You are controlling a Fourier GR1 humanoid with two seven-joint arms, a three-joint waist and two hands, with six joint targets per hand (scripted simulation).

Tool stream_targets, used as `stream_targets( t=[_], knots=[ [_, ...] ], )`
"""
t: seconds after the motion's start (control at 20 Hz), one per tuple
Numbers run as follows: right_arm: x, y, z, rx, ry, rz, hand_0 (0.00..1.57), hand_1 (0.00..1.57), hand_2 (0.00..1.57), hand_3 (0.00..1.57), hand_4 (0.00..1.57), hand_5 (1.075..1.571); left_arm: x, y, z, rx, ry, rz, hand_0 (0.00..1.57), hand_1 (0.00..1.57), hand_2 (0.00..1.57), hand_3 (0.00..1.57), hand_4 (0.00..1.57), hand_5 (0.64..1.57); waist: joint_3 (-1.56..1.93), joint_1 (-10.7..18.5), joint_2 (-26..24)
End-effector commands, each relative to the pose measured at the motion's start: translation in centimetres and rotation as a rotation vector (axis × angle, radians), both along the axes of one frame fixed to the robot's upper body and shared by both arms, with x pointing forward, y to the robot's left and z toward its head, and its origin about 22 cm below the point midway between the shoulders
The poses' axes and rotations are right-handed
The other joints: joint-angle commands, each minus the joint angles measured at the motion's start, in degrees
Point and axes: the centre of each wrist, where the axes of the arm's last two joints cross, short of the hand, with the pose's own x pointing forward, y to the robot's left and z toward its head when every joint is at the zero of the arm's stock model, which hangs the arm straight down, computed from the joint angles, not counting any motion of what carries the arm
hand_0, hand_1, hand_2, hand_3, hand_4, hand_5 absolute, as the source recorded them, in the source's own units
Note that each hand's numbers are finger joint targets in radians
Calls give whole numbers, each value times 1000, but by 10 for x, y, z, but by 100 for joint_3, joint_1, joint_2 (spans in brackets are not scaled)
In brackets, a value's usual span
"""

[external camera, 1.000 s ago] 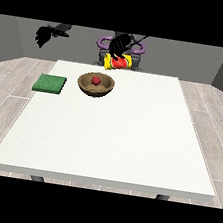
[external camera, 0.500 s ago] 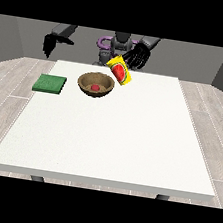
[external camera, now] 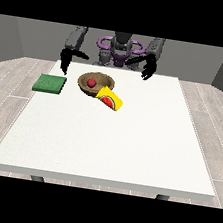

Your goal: Pick the cup and pour the ball into the bowl, then pick the bowl and place it on the pad

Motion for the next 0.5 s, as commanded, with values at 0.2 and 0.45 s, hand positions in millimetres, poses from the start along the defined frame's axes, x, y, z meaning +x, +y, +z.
stream_targets(
  t=[0.2,0.45],
  knots=[
    [22,30,3,27,3,-77,0,0,0,0,327,1570,-19,54,-23,-175,-69,-116,0,0,0,0,0,1563,58,260,262],
    [33,19,-12,22,4,-86,0,0,0,0,259,1567,-21,50,-19,-156,-83,-105,0,0,0,0,0,1565,60,191,356]
  ],
)
